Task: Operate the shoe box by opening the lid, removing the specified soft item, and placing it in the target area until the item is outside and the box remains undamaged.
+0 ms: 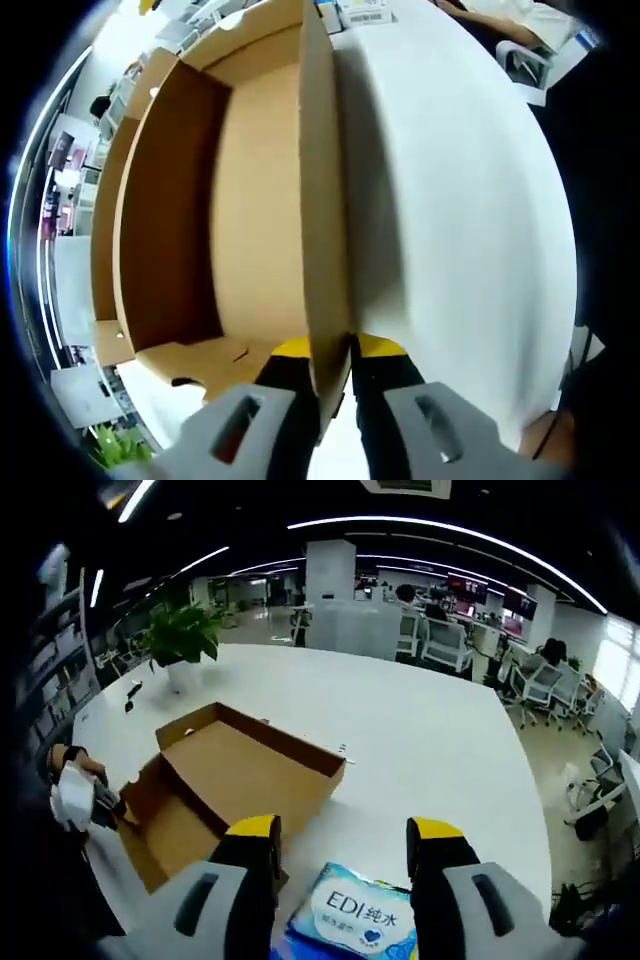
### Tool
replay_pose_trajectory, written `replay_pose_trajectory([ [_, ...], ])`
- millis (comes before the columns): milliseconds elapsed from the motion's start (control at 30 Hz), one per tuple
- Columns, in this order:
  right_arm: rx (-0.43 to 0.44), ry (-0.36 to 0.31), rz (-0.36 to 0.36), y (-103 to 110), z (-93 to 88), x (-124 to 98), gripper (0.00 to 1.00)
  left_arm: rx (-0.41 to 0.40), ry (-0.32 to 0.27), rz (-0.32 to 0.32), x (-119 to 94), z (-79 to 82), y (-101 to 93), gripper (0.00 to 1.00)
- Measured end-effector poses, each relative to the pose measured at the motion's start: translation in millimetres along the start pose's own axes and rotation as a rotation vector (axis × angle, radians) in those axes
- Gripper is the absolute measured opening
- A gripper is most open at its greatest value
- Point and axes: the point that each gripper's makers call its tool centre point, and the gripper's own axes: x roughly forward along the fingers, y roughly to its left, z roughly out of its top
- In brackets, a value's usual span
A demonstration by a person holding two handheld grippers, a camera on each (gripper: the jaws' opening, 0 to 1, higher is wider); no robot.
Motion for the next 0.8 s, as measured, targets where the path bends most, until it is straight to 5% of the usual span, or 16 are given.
replay_pose_trajectory([
  [300, -0.039, 0.123, -0.029, 18, 12.3, 54, 0.57, 0.000, -0.003, -0.001, 0, 0.0, 0.1, 0.09],
  [533, -0.046, 0.144, -0.039, 22, 16.6, 66, 0.63, -0.001, -0.005, -0.003, 0, -0.4, 0.2, 0.09],
  [567, -0.031, 0.201, -0.059, 13, 16.0, 86, 0.65, 0.000, -0.004, -0.003, 1, -0.3, 1.7, 0.09],
  [800, -0.087, 0.308, -0.126, 2, -5.7, 106, 0.66, 0.002, -0.009, -0.005, 2, 0.5, 3.9, 0.09],
])
